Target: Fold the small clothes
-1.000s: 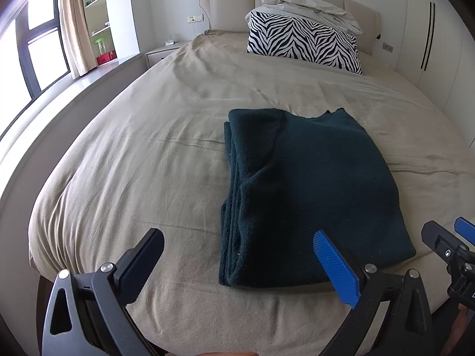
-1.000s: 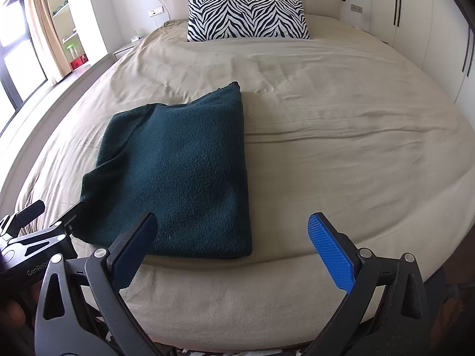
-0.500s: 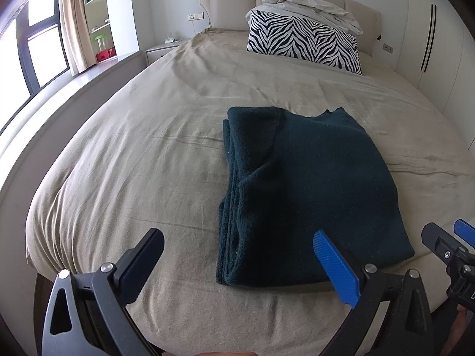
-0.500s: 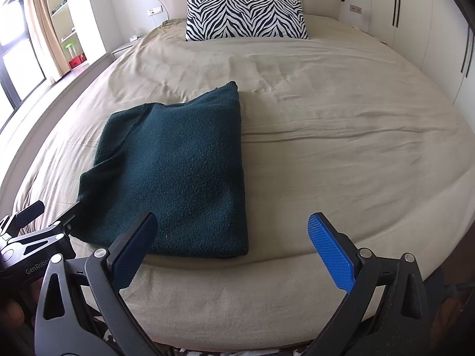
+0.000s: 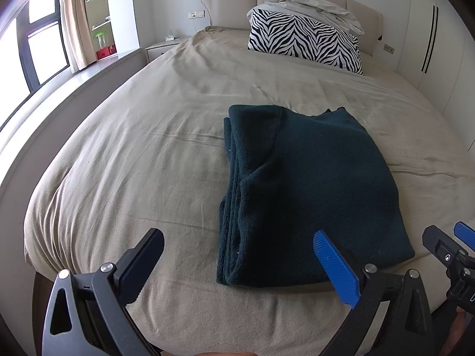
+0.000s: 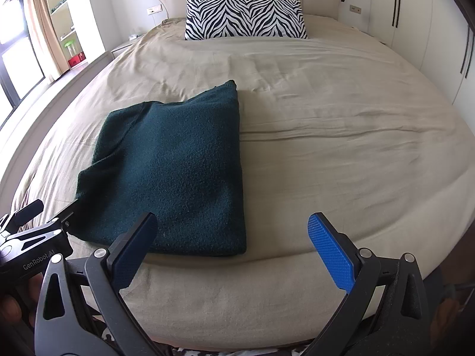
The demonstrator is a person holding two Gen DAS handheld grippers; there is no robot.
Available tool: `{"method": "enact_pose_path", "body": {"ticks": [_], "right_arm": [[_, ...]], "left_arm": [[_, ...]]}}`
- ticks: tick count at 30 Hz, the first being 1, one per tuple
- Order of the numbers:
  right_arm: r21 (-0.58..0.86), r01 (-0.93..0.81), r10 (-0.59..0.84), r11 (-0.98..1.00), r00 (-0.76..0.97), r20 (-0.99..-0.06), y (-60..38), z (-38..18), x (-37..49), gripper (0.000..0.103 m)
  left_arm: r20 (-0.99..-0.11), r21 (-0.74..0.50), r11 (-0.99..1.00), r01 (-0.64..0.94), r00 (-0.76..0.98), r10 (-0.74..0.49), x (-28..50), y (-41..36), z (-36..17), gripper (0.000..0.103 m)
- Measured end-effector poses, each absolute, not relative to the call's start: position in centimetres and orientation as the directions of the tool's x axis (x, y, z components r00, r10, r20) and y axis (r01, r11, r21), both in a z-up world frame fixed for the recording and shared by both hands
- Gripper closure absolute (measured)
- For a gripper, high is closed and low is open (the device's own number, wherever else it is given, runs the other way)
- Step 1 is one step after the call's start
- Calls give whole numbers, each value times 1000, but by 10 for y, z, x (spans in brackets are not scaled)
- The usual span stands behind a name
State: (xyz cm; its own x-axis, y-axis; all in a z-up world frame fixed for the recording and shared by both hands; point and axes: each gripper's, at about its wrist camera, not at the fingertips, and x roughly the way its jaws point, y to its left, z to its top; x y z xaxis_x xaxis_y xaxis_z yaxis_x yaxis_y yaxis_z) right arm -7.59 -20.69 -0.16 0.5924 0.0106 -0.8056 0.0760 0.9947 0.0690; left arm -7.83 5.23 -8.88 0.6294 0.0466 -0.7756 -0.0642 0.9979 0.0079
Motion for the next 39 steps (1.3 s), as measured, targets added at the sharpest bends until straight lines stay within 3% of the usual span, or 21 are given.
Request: {"method": "enact_pose_path", "body": {"ticks": [39], "right_arm": [[63,85,1,994,585,-811,-208,-6,-78,0]], "left_arm": [[-774,5,998,-64,632,44,-82,55,-90,0]]}}
